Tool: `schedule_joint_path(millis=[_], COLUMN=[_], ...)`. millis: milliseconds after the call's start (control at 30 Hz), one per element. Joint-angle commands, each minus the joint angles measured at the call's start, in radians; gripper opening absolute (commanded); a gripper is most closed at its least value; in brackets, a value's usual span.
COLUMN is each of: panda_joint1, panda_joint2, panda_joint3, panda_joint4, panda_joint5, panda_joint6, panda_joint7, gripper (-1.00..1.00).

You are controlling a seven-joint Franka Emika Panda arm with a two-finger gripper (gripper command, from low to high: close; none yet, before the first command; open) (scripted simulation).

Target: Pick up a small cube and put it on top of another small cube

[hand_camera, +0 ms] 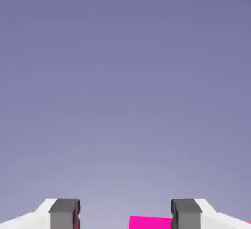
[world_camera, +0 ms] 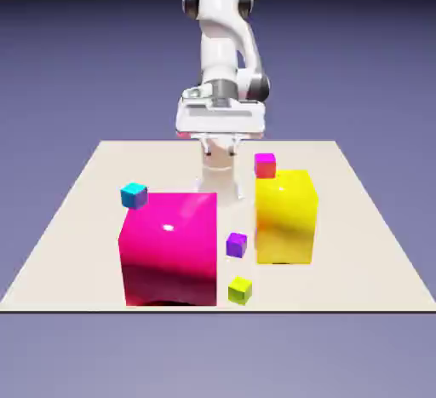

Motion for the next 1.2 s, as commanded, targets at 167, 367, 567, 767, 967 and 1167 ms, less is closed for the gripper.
schedule_joint_path(millis=[167, 367, 567, 767, 967, 1167], panda_joint1=[0.016, 0.032, 0.048, 0.064, 0.08, 0.064], panda_joint2=[0.217, 0.435, 0.652, 0.87, 1.087, 1.219], panda_joint3=[0.041, 0.081, 0.122, 0.163, 0.203, 0.176], panda_joint4=[0.17, 0.341, 0.511, 0.681, 0.851, 0.84], panda_joint5=[-0.108, -0.217, -0.325, -0.433, -0.541, -0.628], panda_joint6=[-0.214, -0.428, -0.642, -0.856, -1.07, -0.996], panda_joint7=[-0.061, -0.122, -0.184, -0.245, -0.306, -0.278], gripper=[0.0, 0.0, 0.0, 0.0, 0.0, -1.0])
